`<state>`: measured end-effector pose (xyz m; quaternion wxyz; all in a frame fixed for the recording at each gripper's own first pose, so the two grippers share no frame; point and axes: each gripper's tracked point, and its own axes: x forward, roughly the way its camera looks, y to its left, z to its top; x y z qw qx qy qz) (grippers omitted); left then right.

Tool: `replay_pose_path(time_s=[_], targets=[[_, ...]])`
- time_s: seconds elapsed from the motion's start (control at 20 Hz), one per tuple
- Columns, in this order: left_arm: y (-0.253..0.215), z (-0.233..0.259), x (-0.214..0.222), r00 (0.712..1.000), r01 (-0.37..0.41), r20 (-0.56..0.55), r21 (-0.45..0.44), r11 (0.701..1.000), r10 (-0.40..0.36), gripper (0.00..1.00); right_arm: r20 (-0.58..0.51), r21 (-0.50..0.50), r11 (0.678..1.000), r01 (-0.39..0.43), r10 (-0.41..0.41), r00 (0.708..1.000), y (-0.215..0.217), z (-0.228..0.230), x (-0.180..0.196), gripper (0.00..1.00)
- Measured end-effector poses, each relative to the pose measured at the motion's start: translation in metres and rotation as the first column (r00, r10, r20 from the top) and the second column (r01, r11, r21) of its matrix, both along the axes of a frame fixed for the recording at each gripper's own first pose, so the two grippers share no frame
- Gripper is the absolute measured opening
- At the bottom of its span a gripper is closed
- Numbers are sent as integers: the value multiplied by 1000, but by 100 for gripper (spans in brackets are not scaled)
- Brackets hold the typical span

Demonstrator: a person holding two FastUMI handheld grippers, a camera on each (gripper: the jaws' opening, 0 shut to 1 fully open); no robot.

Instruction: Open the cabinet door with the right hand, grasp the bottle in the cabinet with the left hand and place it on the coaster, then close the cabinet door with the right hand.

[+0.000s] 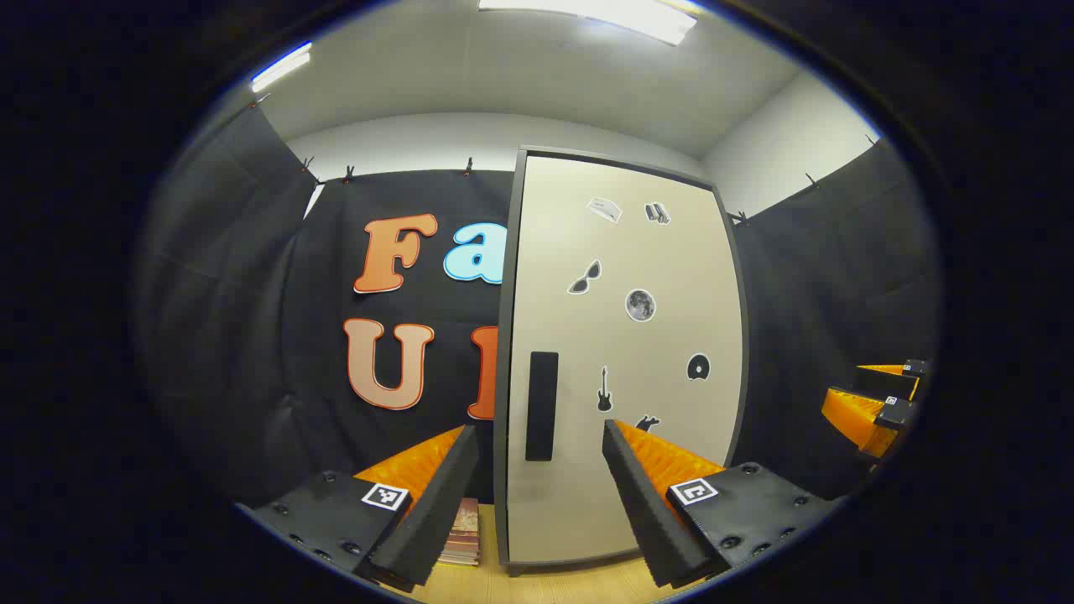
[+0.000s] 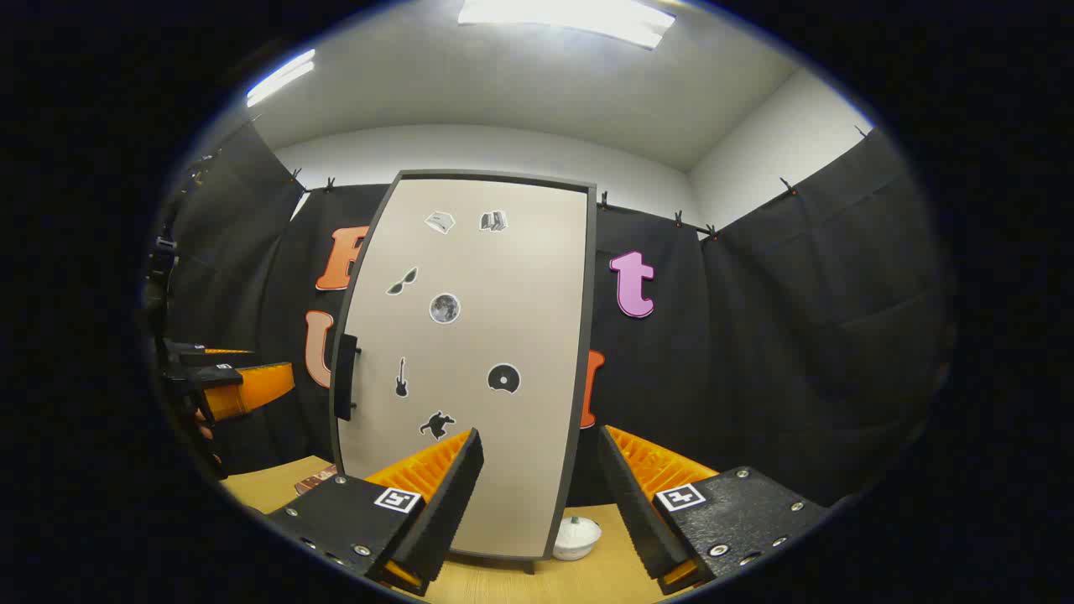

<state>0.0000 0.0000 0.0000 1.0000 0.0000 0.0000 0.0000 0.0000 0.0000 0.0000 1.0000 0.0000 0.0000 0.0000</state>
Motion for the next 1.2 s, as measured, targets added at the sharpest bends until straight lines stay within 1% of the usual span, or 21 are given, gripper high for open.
replay_pose_path(time_s=[0.05,0.3,0.45,0.55,0.6,0.85,0.95,1.15,1.2], targets=[[-4,0,0,1000,8,0,0,1000,-8,97,-2,1,1000,3,-3,1000,-2,-1,-1,87],[-21,-5,3,999,35,-20,-4,999,-35,97,-15,19,1000,8,-7,1000,-14,-4,-3,87],[-29,-5,3,999,43,-27,-6,999,-43,97,-13,39,999,20,-20,1000,-26,-3,-6,91],[-35,-6,3,998,47,-29,-4,999,-47,99,-4,49,998,26,-26,1000,-33,0,-8,92],[-39,-4,3,998,51,-29,-2,999,-51,97,-2,48,998,30,-30,1000,-36,0,-9,92],[-46,6,1,999,50,-12,-6,999,-50,99,-6,54,998,35,-35,999,-46,0,-13,92],[-48,7,0,999,46,-9,4,999,-46,97,-6,66,997,34,-33,999,-48,0,-14,93],[-50,2,-6,999,42,-15,16,999,-41,99,-16,73,997,29,-28,999,-49,-4,-15,92],[-50,1,-8,999,39,-15,19,999,-38,97,-15,74,997,26,-25,1000,-48,-5,-15,92]])
